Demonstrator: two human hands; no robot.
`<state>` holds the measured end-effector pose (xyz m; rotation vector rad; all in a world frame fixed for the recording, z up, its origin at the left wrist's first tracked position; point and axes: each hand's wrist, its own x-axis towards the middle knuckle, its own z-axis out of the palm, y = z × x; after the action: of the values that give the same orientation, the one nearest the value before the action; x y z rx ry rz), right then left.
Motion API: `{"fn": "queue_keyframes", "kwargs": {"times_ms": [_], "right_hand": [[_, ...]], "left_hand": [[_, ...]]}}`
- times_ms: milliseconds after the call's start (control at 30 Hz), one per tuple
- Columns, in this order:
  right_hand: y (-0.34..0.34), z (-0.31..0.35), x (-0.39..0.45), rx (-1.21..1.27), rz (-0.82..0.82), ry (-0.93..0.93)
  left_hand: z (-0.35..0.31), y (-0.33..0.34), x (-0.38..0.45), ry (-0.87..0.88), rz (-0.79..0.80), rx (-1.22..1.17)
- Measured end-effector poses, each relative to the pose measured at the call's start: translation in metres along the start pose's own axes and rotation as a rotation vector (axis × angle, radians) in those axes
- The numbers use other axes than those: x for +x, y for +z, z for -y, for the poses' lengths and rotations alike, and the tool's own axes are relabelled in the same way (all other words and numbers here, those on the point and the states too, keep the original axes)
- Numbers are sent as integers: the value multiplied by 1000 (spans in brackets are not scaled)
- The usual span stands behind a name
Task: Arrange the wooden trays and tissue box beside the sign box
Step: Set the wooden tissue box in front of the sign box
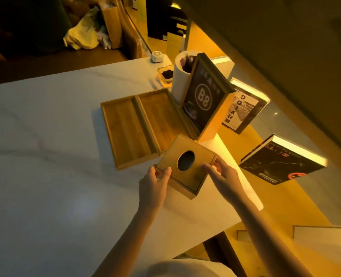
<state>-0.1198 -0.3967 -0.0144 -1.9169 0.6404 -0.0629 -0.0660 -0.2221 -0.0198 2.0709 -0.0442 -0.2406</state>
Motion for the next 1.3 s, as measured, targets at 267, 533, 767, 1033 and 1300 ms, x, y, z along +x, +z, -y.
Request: {"fn": "queue_keyframes", "kwargs": {"times_ms": [267, 533, 767, 1033, 1300], "right_hand": [[-23, -26, 9, 33, -6, 44], [-23, -40, 11, 95, -33, 45], [-23, -42, 16, 85, -28, 58], [-33, -40, 17, 217, -86, 75], [-21, -44, 1, -49, -115, -38]], "left_hand": [[-7, 37, -5, -57, 103, 68], [-3, 49, -2, -62, 158, 61], [0, 49, -1, -87, 197, 80], [-12, 56, -32, 367, 127, 600], [0, 66, -34, 300, 269, 826]]}}
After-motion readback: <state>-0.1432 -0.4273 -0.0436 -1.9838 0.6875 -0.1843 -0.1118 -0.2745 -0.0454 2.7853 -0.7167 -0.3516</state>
